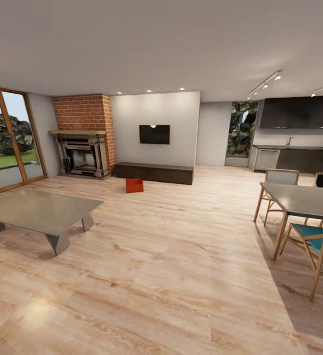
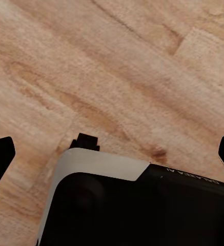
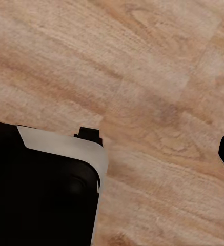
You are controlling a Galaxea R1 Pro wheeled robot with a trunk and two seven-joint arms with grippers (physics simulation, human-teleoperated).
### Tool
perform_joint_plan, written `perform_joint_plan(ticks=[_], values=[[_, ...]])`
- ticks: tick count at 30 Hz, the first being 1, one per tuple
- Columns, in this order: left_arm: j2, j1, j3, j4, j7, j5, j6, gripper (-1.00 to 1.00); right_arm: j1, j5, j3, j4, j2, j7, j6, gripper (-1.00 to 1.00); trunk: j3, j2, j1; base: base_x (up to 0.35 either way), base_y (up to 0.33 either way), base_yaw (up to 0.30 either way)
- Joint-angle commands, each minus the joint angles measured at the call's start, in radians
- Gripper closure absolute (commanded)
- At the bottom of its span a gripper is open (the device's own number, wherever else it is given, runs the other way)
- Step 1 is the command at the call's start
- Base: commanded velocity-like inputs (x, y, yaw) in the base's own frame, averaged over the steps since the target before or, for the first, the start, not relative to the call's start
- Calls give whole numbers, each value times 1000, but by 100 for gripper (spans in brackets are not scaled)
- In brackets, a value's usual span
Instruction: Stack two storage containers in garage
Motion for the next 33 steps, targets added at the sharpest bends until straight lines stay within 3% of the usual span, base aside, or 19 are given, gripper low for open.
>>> perform_joint_plan(ticks=[1,21,33], values=[[0,-1,-8,1,0,9,-3,-100,-1,4,4,3,0,-3,-5,-100,-1,-1,1,322,0,0],[0,-1,-8,1,0,9,-1,-100,-1,3,-2,3,11,-3,-7,-100,-1,-1,1,322,0,2],[-1,-1,-8,1,0,9,-1,-100,-1,5,0,3,5,-2,-6,-100,-1,-1,1,322,0,144]])
